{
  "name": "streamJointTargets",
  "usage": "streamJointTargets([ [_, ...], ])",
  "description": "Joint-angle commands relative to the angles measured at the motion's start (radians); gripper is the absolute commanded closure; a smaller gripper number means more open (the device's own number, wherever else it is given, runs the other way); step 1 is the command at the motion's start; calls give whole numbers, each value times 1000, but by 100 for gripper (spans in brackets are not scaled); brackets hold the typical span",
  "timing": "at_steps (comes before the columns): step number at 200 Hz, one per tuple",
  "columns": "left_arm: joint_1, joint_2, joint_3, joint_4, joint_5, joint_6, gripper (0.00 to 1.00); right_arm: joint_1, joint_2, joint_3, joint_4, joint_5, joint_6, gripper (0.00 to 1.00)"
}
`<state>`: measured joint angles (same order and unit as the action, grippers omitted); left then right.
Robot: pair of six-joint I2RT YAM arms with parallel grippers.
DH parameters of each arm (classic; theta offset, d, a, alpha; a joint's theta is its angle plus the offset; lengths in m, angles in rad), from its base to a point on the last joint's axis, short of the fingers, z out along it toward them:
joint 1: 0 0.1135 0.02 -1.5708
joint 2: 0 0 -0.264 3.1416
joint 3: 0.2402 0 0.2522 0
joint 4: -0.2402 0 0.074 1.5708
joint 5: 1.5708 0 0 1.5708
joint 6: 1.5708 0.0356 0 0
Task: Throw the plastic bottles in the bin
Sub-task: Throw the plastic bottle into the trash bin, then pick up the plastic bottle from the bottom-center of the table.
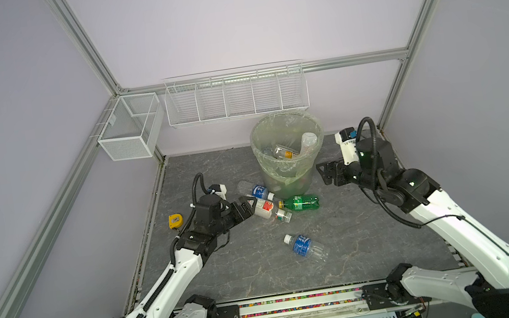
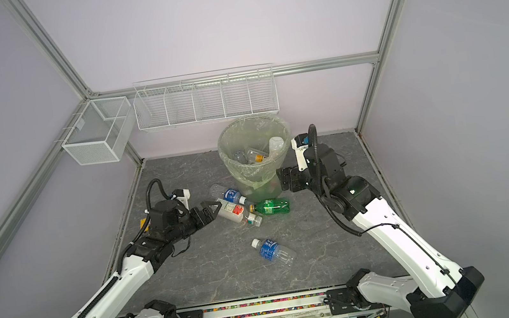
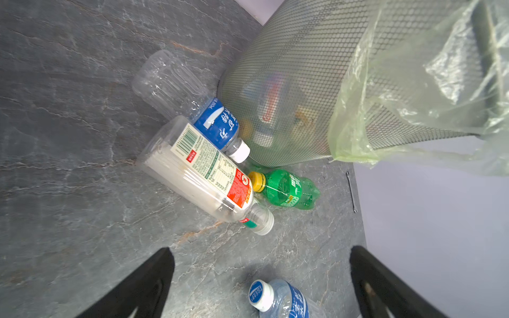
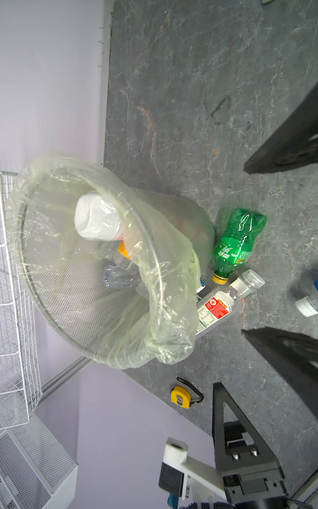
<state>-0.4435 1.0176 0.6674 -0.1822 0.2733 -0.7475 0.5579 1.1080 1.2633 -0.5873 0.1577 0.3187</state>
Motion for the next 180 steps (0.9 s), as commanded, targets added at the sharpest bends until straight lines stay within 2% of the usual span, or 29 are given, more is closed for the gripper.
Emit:
streamJointTargets([
  [1,-19,-20,-18,28,-29,-33,1,0,-40,-46,-34,31,33,12],
  [59,-98,-54,-31,28,-91,-68,1,0,-133,-151,-65,51,80,12],
  [93,-176,-42,-25,18,-147,-103,1,0,-178,-182,-93,64,98,12],
  [139,-295,-18,-9,-40,-274,-175,1,-1,-247,-231,-124,82,121,12],
  [180,-351,22,-5,-55,-294,-259,1,0,-319,-281,-157,114,140,12],
])
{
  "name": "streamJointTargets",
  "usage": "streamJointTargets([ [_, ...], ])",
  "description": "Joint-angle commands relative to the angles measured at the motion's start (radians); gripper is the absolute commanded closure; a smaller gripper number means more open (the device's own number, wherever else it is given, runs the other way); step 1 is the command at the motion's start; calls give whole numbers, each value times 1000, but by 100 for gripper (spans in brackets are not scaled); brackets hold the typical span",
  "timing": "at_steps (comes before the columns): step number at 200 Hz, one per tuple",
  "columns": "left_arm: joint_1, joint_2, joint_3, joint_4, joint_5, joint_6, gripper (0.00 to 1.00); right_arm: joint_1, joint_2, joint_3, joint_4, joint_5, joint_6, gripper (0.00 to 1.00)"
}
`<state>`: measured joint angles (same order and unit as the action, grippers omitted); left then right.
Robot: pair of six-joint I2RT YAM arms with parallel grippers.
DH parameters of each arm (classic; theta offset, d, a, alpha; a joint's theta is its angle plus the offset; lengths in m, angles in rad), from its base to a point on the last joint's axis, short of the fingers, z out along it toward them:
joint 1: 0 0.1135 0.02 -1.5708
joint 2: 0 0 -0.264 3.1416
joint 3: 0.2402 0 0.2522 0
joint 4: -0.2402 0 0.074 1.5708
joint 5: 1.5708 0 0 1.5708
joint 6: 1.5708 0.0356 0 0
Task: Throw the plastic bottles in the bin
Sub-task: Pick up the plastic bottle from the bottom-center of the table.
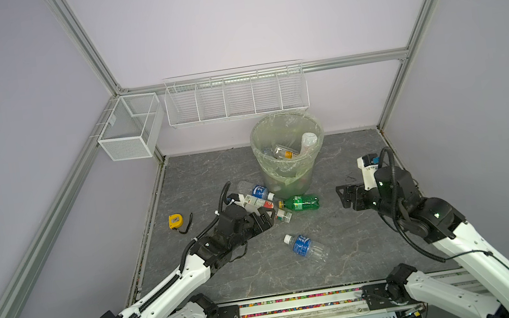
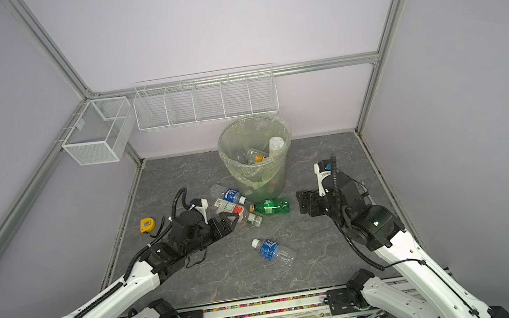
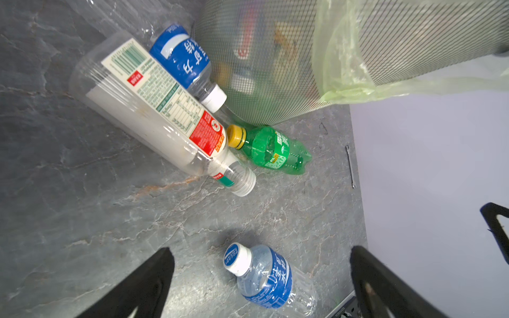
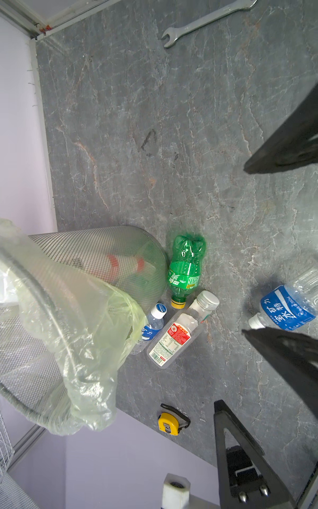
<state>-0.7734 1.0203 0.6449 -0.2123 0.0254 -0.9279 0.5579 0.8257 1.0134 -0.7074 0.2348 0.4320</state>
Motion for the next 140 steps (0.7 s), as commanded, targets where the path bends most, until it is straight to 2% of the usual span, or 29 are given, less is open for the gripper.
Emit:
streamJointTargets([
  [1,-21,20,19,-28,-44,-82,1,0,-38,-31,-37,38,27,12],
  [63,-132,69,42,-72,-118,-255,1,0,-98,-85,-70,65,39,12],
  [78,-141,87,53,-140,-147,-320,1,0,-105,-99,-67,80,35,12],
  [117,-153,100,46,-122,-172,-367,1,-1,-122,-120,-78,108,37,12],
  [140,-160,147,99,-166,-174,-366,1,-1,-139,-128,-77,112,38,12],
])
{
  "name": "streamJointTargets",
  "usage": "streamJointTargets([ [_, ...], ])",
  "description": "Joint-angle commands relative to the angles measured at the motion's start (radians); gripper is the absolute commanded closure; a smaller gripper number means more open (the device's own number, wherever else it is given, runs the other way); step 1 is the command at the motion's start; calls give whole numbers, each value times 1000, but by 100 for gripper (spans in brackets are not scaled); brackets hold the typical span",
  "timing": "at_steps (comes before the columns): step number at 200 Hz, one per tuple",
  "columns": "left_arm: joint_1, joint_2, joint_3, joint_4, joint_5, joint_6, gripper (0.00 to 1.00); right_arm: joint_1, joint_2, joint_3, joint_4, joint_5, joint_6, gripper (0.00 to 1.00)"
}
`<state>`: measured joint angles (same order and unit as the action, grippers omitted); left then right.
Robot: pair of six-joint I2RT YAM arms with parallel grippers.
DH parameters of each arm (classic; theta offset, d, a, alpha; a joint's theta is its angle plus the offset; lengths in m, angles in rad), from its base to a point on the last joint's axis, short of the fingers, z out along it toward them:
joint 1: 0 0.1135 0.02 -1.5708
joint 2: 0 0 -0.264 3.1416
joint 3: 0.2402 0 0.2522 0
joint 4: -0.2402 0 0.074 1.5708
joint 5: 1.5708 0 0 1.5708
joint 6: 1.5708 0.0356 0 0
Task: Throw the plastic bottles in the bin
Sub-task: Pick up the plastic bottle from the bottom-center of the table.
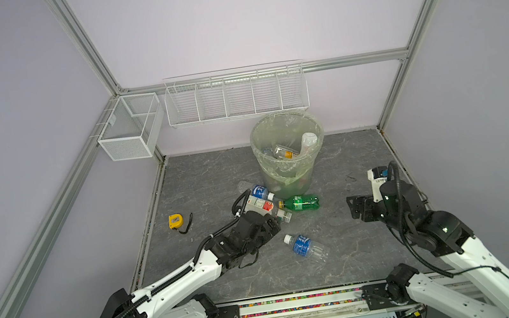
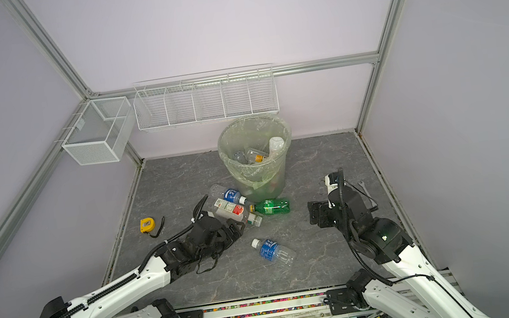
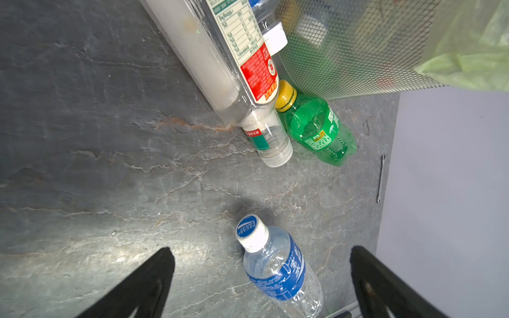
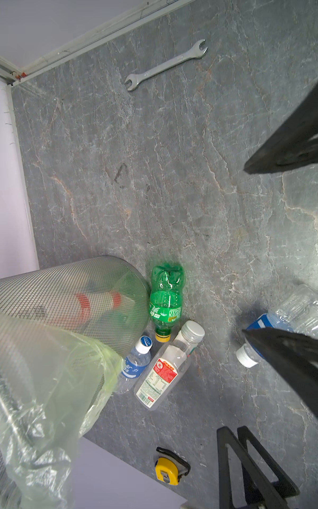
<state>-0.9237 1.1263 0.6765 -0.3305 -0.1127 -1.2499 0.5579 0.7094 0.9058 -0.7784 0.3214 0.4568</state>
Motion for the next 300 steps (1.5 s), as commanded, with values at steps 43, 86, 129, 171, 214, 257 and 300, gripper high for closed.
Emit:
streamJointTargets([
  [43,-36,144,119,-28,17,-71,1,0,-37,-35,-9,42,16,12],
  [86,-76,253,166,39,85,-120,1,0,-33,-37,-5,33,34,12],
  [129,-137,351,246,23,112,-134,1,0,-51,-33,-18,44,49,12],
  [171,-147,437,250,52,228,-186,3,0,-70,-33,-13,59,67,12],
  [214,-150,437,257,24,229,-173,3,-1,-70,2,-21,73,80,12],
  [257,-162,490,264,37,268,-174,3,0,-71,-10,-20,78,92,12],
  [300,-192,535,289,32,270,-162,3,-1,-64,-17,-14,95,89,12],
])
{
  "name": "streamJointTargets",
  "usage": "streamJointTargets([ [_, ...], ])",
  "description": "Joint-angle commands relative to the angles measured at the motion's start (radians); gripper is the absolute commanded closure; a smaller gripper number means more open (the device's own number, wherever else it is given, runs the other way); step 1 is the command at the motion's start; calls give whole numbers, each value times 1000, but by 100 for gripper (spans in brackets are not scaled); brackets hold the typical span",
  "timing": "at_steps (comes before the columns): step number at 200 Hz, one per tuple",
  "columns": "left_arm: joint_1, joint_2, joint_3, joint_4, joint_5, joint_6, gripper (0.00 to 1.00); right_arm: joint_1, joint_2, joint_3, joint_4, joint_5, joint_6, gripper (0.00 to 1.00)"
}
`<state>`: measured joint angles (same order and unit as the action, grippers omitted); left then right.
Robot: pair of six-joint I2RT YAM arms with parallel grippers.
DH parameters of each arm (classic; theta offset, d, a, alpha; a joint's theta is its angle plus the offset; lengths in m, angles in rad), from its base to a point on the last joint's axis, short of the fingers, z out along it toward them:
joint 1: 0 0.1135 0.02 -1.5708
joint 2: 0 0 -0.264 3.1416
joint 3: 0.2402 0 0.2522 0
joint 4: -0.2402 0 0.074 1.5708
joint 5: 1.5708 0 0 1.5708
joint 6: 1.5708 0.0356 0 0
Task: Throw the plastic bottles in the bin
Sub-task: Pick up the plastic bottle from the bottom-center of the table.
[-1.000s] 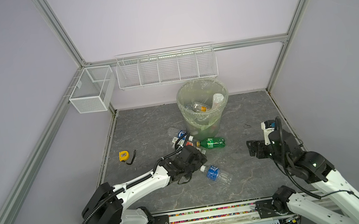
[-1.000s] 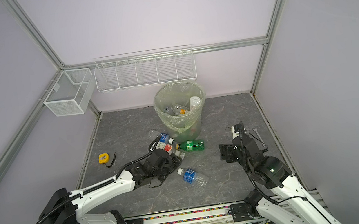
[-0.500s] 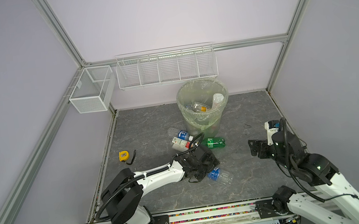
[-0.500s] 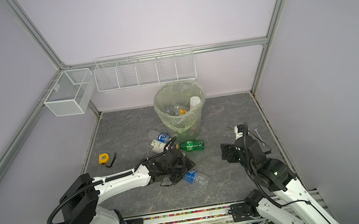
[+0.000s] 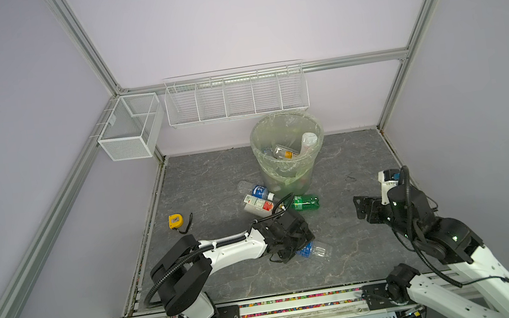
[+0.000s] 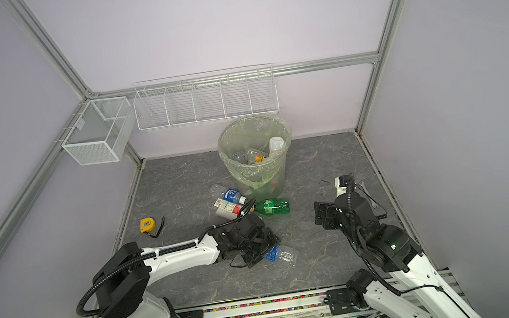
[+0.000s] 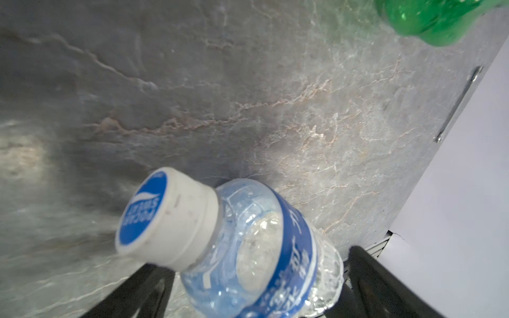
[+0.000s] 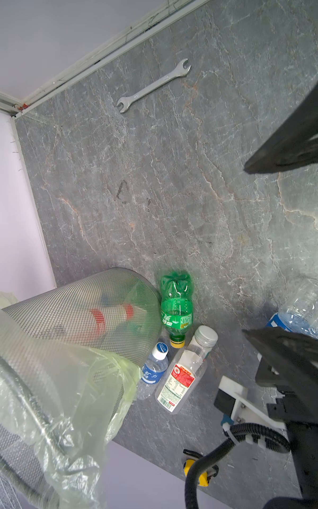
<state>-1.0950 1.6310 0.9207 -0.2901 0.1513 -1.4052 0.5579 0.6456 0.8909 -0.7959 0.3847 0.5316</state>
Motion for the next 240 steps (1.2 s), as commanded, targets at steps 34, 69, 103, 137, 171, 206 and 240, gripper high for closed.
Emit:
streamJointTargets([
  [34,-25,99,66,1,60,-12,4,0,-4,-3,7,57,7,12],
  [69,-16,110,98,-10,51,10,7,-1,-9,-1,12,63,-1,12],
  [103,10,111,46,70,80,-6,29,0,-13,0,9,72,-7,12],
  [137,52,86,-70,209,107,-62,35,0,-12,-1,4,85,-11,12],
  [171,76,26,-88,192,73,-21,35,0,-9,2,8,88,-13,12],
  [206,97,-93,-73,93,-4,80,36,0,3,3,14,98,-17,12],
  [240,112,-263,-79,-26,-138,173,38,0,29,6,25,92,-18,12],
])
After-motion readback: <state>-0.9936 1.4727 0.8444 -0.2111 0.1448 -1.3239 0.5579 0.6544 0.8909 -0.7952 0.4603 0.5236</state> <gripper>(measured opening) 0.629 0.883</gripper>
